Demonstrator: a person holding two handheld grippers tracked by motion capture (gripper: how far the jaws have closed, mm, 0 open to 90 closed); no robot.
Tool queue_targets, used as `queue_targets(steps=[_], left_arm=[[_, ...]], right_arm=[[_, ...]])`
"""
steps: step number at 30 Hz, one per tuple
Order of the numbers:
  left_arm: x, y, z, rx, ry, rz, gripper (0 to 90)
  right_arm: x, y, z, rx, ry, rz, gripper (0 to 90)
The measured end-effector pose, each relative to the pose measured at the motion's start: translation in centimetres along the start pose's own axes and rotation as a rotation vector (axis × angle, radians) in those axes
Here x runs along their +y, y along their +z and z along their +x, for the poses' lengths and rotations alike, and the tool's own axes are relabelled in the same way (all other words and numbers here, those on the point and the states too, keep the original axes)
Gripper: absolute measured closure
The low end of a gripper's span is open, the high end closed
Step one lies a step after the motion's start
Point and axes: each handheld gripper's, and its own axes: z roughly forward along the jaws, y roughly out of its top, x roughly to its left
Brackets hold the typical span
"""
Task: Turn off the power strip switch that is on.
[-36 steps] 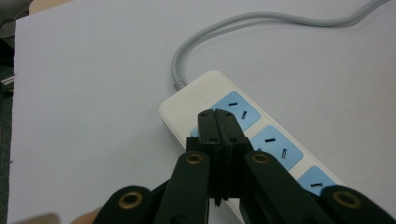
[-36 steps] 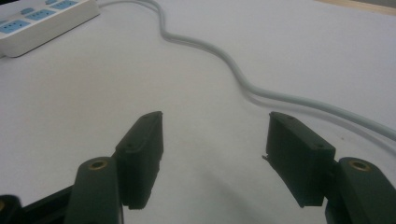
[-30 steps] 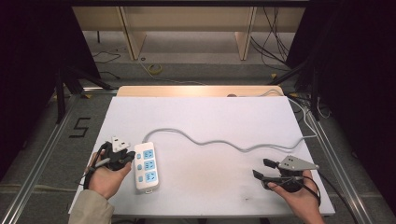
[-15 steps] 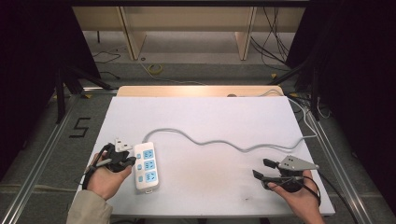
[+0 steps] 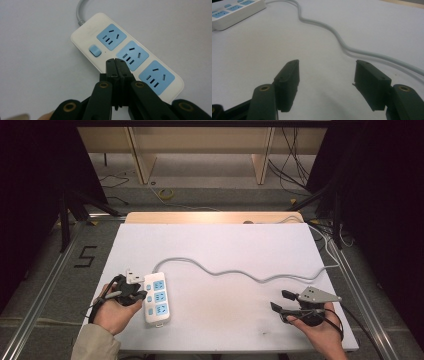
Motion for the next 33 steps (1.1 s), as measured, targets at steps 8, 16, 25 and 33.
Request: queue_targets(steps=[8, 16, 25, 33], left_arm=[[0.0, 0.1, -0.3, -0.009, 0.011, 0.020, 89.7], [0.0, 0.3, -0.5, -0.017, 0.021, 0.039, 89.7], [0.0, 0.6, -0.9, -0.032, 0.038, 0.066, 89.7], [0.0, 1.0, -1.2, -0.046, 0.040, 0.086, 89.7]], right_arm=[[0.0, 0.0, 0.0, 0.000, 0.000, 0.000, 37.7], [0.0, 0.0, 0.0, 0.000, -0.002, -0.001, 37.7], [0.0, 0.0, 0.0, 0.000, -0.002, 0.000, 37.7], [0.0, 0.0, 0.0, 0.000, -0.002, 0.000, 37.7]])
